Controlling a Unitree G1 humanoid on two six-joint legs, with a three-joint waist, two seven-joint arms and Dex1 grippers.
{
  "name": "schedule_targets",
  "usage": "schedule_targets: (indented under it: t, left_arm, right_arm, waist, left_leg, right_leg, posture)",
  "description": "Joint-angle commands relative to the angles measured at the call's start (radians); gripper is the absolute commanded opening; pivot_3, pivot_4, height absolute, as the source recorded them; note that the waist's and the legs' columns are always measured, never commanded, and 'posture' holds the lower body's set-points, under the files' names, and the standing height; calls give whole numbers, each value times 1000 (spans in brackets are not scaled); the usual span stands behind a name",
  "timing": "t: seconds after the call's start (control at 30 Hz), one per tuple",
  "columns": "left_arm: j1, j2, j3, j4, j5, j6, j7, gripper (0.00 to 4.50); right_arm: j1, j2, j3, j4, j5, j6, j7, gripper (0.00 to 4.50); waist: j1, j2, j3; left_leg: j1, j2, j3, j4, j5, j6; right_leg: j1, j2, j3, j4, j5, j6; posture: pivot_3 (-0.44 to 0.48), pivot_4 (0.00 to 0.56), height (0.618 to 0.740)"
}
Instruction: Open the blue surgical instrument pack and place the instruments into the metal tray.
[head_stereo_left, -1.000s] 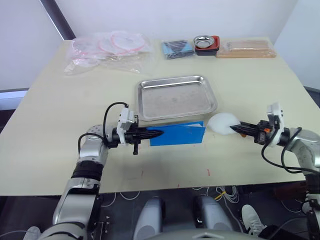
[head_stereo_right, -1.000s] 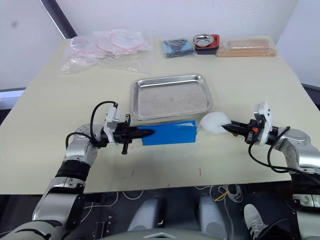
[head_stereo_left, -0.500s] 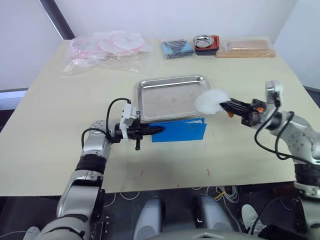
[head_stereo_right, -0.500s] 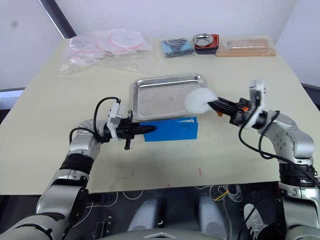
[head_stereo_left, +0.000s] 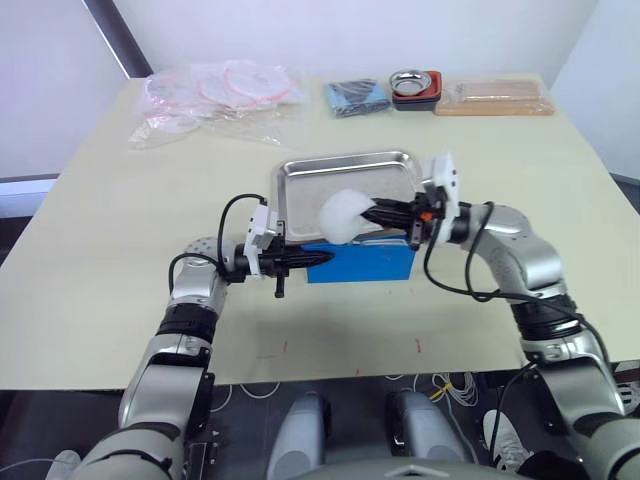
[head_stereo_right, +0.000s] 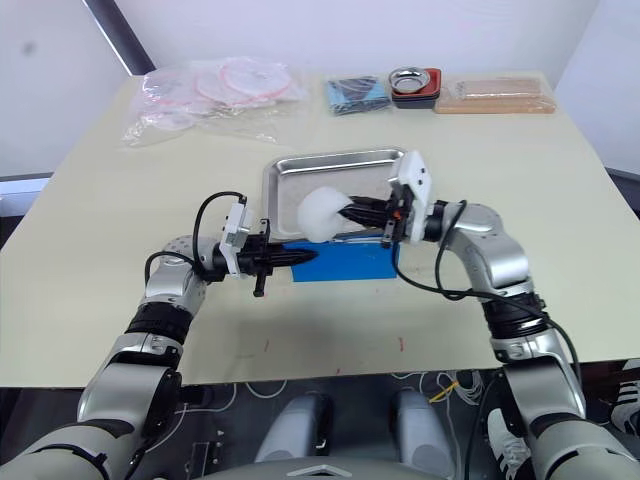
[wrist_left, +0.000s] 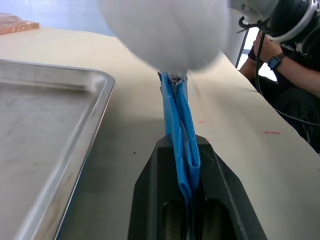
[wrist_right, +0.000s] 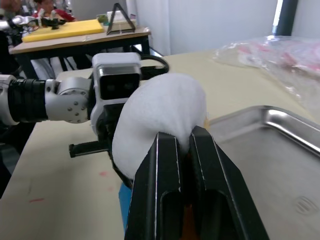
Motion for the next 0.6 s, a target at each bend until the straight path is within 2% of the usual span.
schedule_targets:
  t: [0.03, 0.23, 0.37, 0.6]
  left_arm:
    - [-3, -5, -18, -13, 16, -5, -45, 0]
    - [5, -11, -21, -18, 24, -17, -33, 0]
    - [13, -13, -21, -29, 22, -16, -31, 0]
    - [3, -17, -19, -17, 24, -18, -31, 0]
  right_arm:
    - [-43, 62, 27, -31, -8, -51, -14, 36]
    - [-25, 174, 14, -29, -44, -147, -103, 36]
    - [-5, 168, 17, -34, -76, -180, -117, 36]
    - [17, 156, -5, -80, -20, -141, -107, 36]
  waist:
    - [0, 0, 0]
    - [0, 0, 0]
    - [-1, 0, 0]
    - [-1, 0, 0]
  left_leg:
    - [0, 0, 0, 0, 0, 0]
    - [0, 0, -1, 0, 0, 0]
    - [0, -1, 0, 0, 0, 0]
    - [0, -1, -1, 0, 0, 0]
  right_leg:
    - [0, 0, 0, 0, 0, 0]
    - [0, 0, -1, 0, 0, 0]
    - [0, -1, -1, 0, 0, 0]
    - [0, -1, -1, 0, 0, 0]
  posture:
    - [0, 150, 740]
    - [0, 150, 740]
    - [0, 150, 740]
    - [0, 150, 740]
